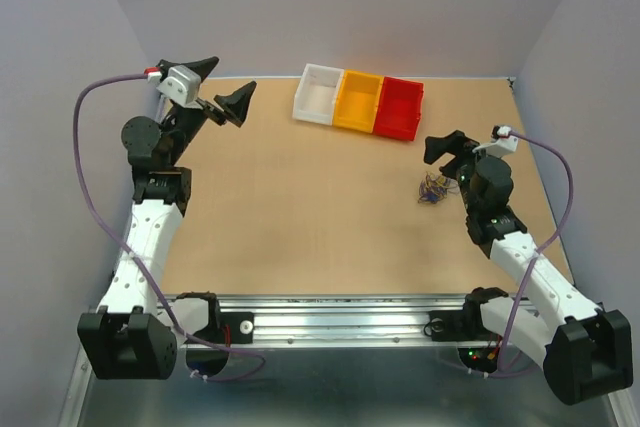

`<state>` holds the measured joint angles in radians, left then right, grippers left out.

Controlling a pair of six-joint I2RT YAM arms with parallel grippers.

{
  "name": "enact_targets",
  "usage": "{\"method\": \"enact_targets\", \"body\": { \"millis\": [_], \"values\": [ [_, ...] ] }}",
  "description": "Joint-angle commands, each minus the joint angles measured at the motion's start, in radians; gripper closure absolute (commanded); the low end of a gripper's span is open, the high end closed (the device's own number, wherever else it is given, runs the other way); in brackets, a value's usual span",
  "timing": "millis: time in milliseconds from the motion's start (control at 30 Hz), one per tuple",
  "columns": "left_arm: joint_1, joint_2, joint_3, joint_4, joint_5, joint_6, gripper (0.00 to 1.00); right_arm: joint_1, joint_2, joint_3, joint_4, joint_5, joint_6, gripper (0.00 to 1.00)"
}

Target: Untangle the cables

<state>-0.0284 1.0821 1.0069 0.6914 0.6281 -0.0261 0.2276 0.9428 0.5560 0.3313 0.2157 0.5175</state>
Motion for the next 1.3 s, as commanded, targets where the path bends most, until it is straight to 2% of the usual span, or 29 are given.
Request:
{"method": "enact_targets", "body": {
  "millis": [0, 100, 133, 233, 267, 333, 367, 400, 467, 500, 567, 600, 633, 700, 767, 833, 867, 967, 1033, 1133, 1233, 1267],
  "values": [
    [0.021, 0.133, -0.051, 0.006, 0.119, -0.182, 0.01, -0.005, -0.022, 0.002, -0.092, -0.027, 0.039, 0.00],
    [0.021, 0.170, -0.073, 0.028, 0.156, -0.209, 0.01, -0.005, -0.042, -0.037, -0.107, 0.034, 0.068, 0.00],
    [0.021, 0.174, -0.097, 0.043, 0.215, -0.207, 0.01, -0.005, -0.055, -0.051, -0.107, 0.065, 0.084, 0.00],
    [-0.037, 0.171, -0.154, 0.054, 0.205, -0.103, 0.01, -0.005, -0.120, -0.111, -0.106, 0.088, 0.094, 0.00],
    [-0.124, 0.168, -0.210, 0.057, 0.077, -0.060, 0.01, -0.007, -0.139, -0.143, -0.101, 0.109, 0.105, 0.00],
    [-0.201, 0.182, -0.278, 0.117, -0.065, 0.067, 0.01, -0.005, -0.180, -0.181, -0.068, 0.129, 0.101, 0.00],
    [-0.223, 0.193, -0.295, 0.155, -0.140, 0.078, 0.01, -0.005, -0.190, -0.198, -0.011, 0.132, 0.087, 0.00],
    [-0.246, 0.228, -0.303, 0.224, -0.155, 0.074, 0.01, -0.005, -0.200, -0.224, 0.003, 0.134, 0.076, 0.00],
    [-0.274, 0.275, -0.286, 0.258, -0.192, 0.081, 0.01, -0.005, -0.208, -0.226, -0.012, 0.131, 0.065, 0.00],
    [-0.297, 0.335, -0.265, 0.261, -0.227, 0.098, 0.01, -0.007, -0.210, -0.226, -0.017, 0.131, 0.062, 0.00],
    [-0.378, 0.412, -0.180, 0.258, -0.387, 0.220, 0.01, -0.005, -0.219, -0.228, -0.020, 0.139, 0.067, 0.00],
    [-0.404, 0.511, -0.144, 0.249, -0.445, 0.265, 0.01, -0.005, -0.220, -0.229, -0.020, 0.140, 0.067, 0.00],
    [-0.460, 0.569, -0.055, 0.255, -0.610, 0.331, 0.01, -0.005, -0.228, -0.232, -0.021, 0.134, 0.065, 0.00],
    [-0.502, 0.761, 0.063, 0.244, -0.764, 0.394, 0.01, -0.005, -0.240, -0.238, -0.023, 0.134, 0.064, 0.00],
    [-0.550, 0.872, 0.227, 0.232, -0.905, 0.460, 0.01, -0.005, -0.266, -0.252, -0.023, 0.134, 0.061, 0.00],
    [-0.582, 0.993, 0.310, 0.182, -0.939, 0.521, 0.01, -0.005, -0.288, -0.260, -0.025, 0.142, 0.059, 0.00],
    [-0.602, 1.028, 0.376, 0.180, -1.064, 0.555, 0.01, -0.005, -0.295, -0.266, -0.025, 0.145, 0.058, 0.00],
    [-0.657, 1.156, 0.464, 0.223, -1.212, 0.711, 0.01, -0.007, -0.325, -0.271, -0.025, 0.146, 0.058, 0.00],
    [-0.662, 1.170, 0.479, 0.218, -1.194, 0.718, 0.01, -0.005, -0.338, -0.274, -0.025, 0.143, 0.053, 0.00],
    [-0.653, 1.132, 0.495, 0.151, -1.083, 0.707, 0.01, -0.007, -0.329, -0.263, -0.044, 0.136, 0.043, 0.00],
    [-0.654, 1.186, 0.571, 0.103, -1.073, 0.741, 0.01, -0.005, -0.273, -0.197, -0.173, 0.172, 0.050, 0.00],
    [-0.654, 1.214, 0.654, 0.080, -1.091, 0.746, 0.01, -0.005, -0.250, -0.173, -0.216, 0.200, 0.061, 0.00]
  ]
}}
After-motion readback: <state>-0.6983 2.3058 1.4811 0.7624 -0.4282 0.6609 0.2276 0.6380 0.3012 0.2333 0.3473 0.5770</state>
